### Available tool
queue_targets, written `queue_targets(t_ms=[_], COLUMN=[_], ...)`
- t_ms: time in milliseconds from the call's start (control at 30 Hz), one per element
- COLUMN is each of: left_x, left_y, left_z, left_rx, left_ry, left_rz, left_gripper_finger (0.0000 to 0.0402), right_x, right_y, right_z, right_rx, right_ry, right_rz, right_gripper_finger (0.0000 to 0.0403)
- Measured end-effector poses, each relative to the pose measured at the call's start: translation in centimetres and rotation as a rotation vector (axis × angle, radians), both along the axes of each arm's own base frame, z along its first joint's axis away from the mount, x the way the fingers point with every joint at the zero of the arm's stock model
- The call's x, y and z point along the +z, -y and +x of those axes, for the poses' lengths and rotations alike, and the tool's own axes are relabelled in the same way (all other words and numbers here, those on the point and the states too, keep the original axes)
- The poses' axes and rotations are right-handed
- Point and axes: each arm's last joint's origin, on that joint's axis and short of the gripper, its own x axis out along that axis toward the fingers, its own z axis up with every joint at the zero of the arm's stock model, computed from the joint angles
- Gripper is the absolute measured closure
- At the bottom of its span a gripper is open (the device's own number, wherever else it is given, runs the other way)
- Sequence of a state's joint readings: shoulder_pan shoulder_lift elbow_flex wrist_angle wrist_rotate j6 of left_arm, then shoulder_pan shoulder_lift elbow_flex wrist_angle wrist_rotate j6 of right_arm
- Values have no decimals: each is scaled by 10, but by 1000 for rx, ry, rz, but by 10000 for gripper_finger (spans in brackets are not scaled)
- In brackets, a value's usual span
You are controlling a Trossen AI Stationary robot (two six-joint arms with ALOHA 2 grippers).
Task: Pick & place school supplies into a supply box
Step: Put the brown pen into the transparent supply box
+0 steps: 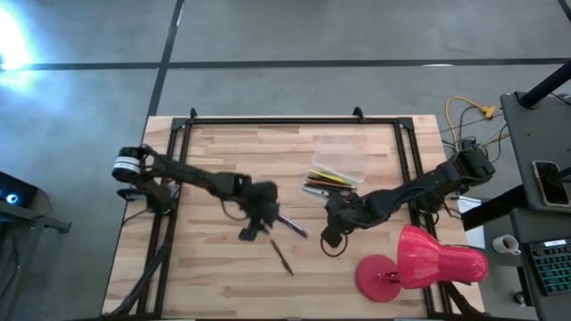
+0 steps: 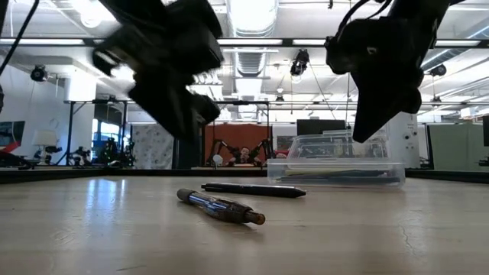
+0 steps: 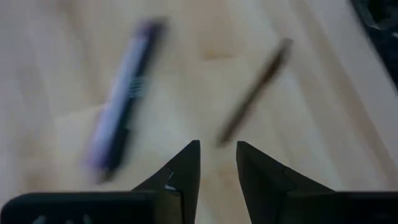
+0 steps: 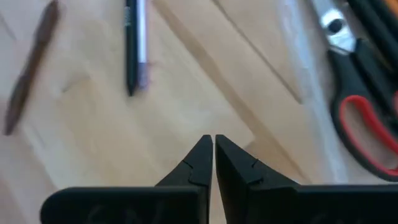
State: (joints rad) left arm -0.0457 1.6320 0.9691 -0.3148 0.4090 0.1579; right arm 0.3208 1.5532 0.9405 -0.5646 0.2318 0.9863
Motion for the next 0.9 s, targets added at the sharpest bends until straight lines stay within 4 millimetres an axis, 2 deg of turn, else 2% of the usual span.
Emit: queue_targets(t_ms=[167,300,500,633,767,900], left_x=[-2,5,3,-9,-21,-29], left_y=[40,60,63,69,78,80], left_z=[-6,-2,1,7,17,23], left_rx=[-107,-147,-161,-187,-238,-242], left_ry=[18,121,160,168,201,187], left_rz=[84,182,204,189,196,197], left_gripper_finger=[294,284,281,280,280,281], right_x=[1,1,1,1,1,1], right_y=[-5,-6,-6,-6,-6,-6], right_z=[1,1,1,1,1,1], right_rx=[-7,-14,-6,-7,-9,-12], right_ry=[31,32,32,36,36,36], right_rz=[27,32,29,28,26,26], right_gripper_finger=[365,332,274,242,222,212])
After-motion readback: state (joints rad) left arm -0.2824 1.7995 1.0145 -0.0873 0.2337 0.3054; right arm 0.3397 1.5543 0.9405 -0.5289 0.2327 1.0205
